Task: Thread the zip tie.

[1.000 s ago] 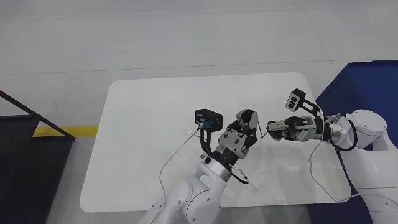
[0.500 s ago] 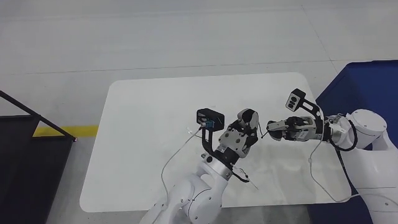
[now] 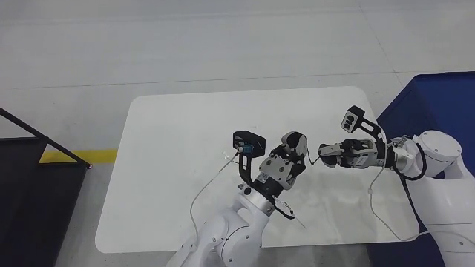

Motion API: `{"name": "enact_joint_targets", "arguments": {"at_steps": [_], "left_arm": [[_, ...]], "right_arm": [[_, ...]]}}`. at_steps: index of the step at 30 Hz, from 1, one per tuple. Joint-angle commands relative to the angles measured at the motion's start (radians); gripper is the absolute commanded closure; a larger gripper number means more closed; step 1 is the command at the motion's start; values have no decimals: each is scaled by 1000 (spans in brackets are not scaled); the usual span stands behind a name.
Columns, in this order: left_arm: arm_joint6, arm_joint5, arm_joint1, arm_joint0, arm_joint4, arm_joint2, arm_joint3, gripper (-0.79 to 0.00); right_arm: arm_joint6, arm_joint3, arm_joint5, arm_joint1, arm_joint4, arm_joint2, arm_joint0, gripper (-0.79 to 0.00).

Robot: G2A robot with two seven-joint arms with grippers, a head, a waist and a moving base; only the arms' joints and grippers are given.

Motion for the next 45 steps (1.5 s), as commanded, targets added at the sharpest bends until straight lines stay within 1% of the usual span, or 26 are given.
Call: {"name": "enact_joint_targets", "arguments": {"at_steps": [1, 8, 16, 27, 35, 45], "left_arm": [[0, -5, 0, 4, -2, -3, -5, 0], [-18, -11, -1, 10, 18, -1, 3, 0], [-9, -15, -5, 16, 12, -5, -6, 0], [-2, -8, -15, 3, 29, 10, 7, 0], [-8, -6, -22, -9, 18, 7, 24, 0], [-20, -18, -22, 7, 32, -6, 9, 0]], "right_arm": [[0, 0, 0, 0, 0, 0, 0, 0], [0, 0, 0, 0, 0, 0, 0, 0], [0, 0, 0, 0, 0, 0, 0, 0], [0, 0, 0, 0, 0, 0, 0, 0], [0, 0, 0, 0, 0, 0, 0, 0], [0, 0, 0, 0, 0, 0, 0, 0]]}}
